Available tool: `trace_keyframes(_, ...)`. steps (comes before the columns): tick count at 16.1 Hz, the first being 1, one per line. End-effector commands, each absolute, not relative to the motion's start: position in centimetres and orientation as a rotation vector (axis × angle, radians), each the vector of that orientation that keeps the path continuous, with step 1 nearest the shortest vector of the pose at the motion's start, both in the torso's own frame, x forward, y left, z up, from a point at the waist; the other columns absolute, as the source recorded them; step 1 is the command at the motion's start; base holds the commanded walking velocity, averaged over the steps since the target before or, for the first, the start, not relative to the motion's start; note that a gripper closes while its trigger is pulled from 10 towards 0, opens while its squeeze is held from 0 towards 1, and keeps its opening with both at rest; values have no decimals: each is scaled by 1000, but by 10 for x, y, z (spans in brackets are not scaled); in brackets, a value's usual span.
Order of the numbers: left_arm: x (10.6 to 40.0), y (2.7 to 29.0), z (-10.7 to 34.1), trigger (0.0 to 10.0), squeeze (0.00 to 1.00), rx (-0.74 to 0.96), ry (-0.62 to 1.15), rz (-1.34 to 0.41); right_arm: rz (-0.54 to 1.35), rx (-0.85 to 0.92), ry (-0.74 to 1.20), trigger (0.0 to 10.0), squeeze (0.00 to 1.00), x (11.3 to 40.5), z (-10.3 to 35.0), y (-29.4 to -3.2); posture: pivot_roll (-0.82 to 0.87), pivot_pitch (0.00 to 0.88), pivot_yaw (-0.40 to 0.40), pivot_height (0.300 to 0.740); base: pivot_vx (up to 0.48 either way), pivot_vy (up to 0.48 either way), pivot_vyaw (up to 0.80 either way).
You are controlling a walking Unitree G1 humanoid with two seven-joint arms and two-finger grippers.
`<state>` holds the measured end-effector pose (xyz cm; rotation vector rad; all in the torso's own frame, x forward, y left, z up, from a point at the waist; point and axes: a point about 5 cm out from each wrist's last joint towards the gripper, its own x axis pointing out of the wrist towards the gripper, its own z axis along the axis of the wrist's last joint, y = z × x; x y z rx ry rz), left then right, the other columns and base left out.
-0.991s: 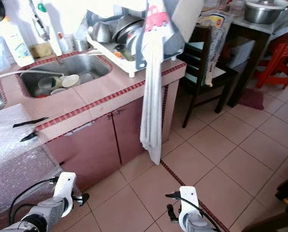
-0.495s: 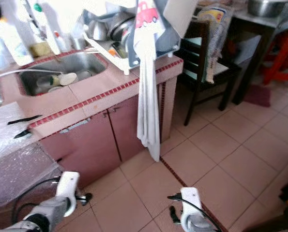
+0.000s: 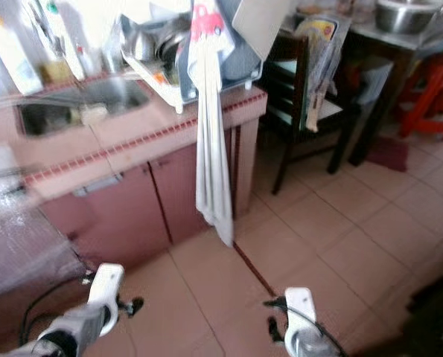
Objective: Kitchen organization
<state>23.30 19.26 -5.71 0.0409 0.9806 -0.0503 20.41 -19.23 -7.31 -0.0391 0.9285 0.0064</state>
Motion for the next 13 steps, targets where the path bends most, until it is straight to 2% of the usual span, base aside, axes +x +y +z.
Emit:
trace_keyframes(1, 236, 195, -55, 10000, 0, 34, 969, -30, 24, -35, 926, 10000, 0, 205, -73, -186, -142, 0, 43, 740, 0, 0, 0)
trace_keyframes(10, 235, 196, -55, 10000, 0, 50, 979, -18, 26, -42, 926, 10000, 0, 205, -73, -188, -141, 0, 36, 740, 0, 0, 0)
trace_keyframes(13, 234, 195, -56, 10000, 0, 63, 995, -12, -15, -3, 874, 10000, 0, 217, -66, -192, -132, 0, 41, 740, 0, 0, 0)
